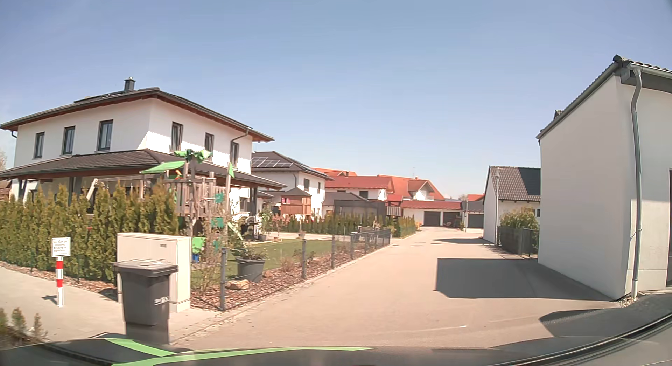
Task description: Follow the waypoints while adhering to traffic rules and regulations
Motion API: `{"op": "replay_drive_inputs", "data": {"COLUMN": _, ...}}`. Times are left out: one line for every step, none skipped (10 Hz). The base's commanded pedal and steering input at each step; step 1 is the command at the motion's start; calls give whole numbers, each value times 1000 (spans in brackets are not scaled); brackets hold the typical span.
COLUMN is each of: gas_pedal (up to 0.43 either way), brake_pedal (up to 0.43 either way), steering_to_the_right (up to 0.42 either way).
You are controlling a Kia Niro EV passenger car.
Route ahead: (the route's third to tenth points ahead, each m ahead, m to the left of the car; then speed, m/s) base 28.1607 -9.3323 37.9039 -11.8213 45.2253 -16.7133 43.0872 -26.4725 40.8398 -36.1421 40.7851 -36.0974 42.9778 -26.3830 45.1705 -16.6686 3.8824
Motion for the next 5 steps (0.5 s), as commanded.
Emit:
{"op": "replay_drive_inputs", "data": {"gas_pedal": 189, "brake_pedal": 0, "steering_to_the_right": 348}}
{"op": "replay_drive_inputs", "data": {"gas_pedal": 189, "brake_pedal": 0, "steering_to_the_right": 331}}
{"op": "replay_drive_inputs", "data": {"gas_pedal": 189, "brake_pedal": 0, "steering_to_the_right": 311}}
{"op": "replay_drive_inputs", "data": {"gas_pedal": 189, "brake_pedal": 0, "steering_to_the_right": 292}}
{"op": "replay_drive_inputs", "data": {"gas_pedal": 189, "brake_pedal": 0, "steering_to_the_right": 272}}
